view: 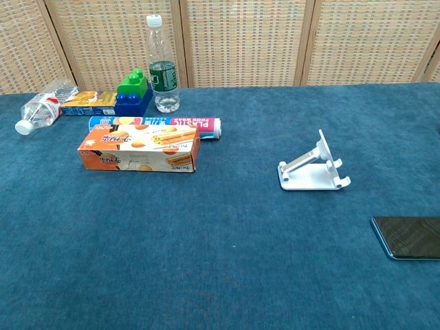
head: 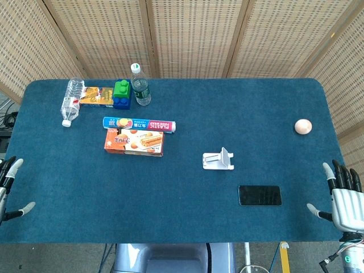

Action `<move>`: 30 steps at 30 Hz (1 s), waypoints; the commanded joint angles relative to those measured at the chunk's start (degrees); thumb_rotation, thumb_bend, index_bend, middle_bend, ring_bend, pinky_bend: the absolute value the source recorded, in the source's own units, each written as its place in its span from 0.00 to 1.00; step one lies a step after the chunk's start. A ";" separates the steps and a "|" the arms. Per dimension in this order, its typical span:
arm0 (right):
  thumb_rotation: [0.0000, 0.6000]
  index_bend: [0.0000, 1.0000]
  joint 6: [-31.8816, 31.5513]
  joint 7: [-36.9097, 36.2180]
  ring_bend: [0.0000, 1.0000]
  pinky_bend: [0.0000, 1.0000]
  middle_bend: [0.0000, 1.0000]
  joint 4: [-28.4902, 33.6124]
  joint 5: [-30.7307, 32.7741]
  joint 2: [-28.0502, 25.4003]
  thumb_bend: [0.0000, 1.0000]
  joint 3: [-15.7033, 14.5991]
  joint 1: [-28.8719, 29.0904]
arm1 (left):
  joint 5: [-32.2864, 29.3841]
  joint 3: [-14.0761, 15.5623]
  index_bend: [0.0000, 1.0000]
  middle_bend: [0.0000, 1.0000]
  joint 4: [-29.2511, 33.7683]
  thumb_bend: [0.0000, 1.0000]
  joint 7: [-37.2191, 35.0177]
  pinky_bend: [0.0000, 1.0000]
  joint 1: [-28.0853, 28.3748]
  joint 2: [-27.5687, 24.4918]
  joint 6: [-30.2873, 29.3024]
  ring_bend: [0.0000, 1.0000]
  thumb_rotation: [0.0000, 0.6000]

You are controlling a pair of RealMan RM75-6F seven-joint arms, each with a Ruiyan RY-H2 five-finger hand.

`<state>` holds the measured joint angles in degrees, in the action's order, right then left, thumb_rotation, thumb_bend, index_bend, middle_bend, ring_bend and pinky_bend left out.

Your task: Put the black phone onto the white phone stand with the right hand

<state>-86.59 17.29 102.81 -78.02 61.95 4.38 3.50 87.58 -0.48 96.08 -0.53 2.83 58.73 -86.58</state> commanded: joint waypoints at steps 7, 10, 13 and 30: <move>1.00 0.00 6.46 -3.27 0.00 0.00 0.00 -0.30 -3.03 -1.31 0.00 -1.78 2.61 | 0.13 -0.04 0.00 0.00 0.17 0.00 0.51 0.00 -0.06 0.14 -0.17 0.00 1.00; 1.00 0.00 10.92 -4.31 0.00 0.00 0.00 -0.94 -4.68 -1.55 0.00 -2.75 4.83 | -0.23 -0.17 0.00 0.00 0.17 0.00 0.77 0.00 0.05 0.24 0.11 0.00 1.00; 1.00 0.00 14.63 -1.69 0.00 0.00 0.00 -2.20 -6.24 -1.02 0.00 -3.44 7.15 | -0.72 -0.31 0.00 0.00 0.30 0.00 1.07 0.00 0.26 0.30 0.64 0.00 1.00; 1.00 0.15 28.19 10.66 0.10 0.14 0.15 -9.35 -0.63 15.06 0.00 -1.94 16.53 | -3.15 -1.14 0.00 0.00 0.46 0.00 1.21 0.00 0.92 0.04 2.38 0.00 1.00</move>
<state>-59.29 26.39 94.12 -80.14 75.55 2.10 19.31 84.44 -1.63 96.70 0.92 3.77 58.88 -84.24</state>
